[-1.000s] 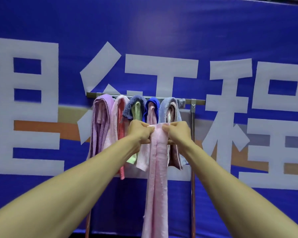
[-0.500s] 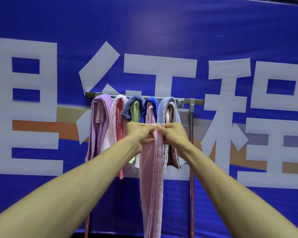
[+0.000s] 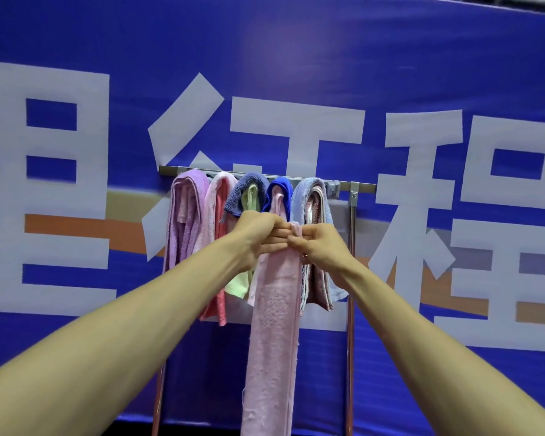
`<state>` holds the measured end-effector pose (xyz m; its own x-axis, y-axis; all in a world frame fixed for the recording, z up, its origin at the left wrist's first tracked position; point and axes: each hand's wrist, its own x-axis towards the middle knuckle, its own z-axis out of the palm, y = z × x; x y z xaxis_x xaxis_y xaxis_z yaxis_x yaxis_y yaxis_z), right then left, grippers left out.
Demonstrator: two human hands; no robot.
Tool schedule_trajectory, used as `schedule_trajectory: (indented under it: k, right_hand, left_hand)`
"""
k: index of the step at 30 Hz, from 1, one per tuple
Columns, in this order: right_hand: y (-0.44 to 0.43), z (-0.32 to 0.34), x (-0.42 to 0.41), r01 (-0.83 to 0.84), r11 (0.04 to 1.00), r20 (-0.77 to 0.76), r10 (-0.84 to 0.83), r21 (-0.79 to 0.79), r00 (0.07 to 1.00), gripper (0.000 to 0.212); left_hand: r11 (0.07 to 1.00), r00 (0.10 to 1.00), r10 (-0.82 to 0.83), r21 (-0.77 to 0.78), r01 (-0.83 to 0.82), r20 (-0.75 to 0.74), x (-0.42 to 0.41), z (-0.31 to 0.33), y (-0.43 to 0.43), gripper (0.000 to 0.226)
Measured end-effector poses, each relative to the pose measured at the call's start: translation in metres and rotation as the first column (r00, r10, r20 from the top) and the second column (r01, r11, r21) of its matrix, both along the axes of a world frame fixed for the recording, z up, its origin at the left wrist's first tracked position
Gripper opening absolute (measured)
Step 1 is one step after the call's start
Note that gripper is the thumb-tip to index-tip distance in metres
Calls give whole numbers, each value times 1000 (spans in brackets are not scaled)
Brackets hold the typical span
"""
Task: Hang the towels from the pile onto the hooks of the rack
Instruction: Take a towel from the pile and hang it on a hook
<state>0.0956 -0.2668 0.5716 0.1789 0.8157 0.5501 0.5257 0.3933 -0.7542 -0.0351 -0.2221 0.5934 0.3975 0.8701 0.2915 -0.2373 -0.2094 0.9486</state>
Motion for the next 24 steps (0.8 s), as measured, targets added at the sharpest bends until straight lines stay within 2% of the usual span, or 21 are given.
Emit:
schedule_trajectory:
  k: [2,5,6,8,10,11,12,14,16,17,20,24]
  right_hand:
    - [1,3,-8,-7,1000,-44,7,-10,999,22]
    - [2,10,-16,6,1000,7,-6,2,1000,33]
    - [2,11,-18,12,1000,-1,-12,11,1000,35]
    - [2,12,-20,-4,1000,-70,6,23,998,40]
    - [1,13,-20,-15,1000,-128,18,27,992,40]
    - [2,12,-18,-11,1000,-128,14,18,992,38]
    - [2,10,-16,-5,1000,-93,5,3,996,36]
    - [4,2,-8,54,997,63,-51,-54,997,26]
    - [5,-5,-3,144,988,211,-129,-55,969,24]
    - [7,-4,-1,182,983,231,-178,5,956,25]
    - [14,9,-1,277,931,104,-308,237,946,28]
    - [25,8,3,306,933,38,-318,189,947,25]
  left_hand:
    - [991,993,100,78,-105,64,-3,-2,3,18]
    - [924,948,293,219,-313,121,-15,-8,17,20]
    - [926,957,278,241,-290,83,-20,-12,21,24]
    - [971,991,125,210,-113,-42,-30,-22,29,33]
    - [986,989,-48,153,69,-141,-37,-31,31,34]
    - [982,985,-78,161,103,-157,-38,-35,31,31]
    - [976,986,-60,200,91,-154,-37,-39,32,26]
    - [947,990,78,318,-36,-121,-35,-44,35,10]
    - [896,975,195,424,-133,-108,-31,-44,37,13]
    - [874,971,218,462,-148,-101,-27,-41,39,16]
    - [835,974,218,527,-157,-54,-15,-34,40,8]
    - [824,957,276,534,-187,-92,-3,-41,43,10]
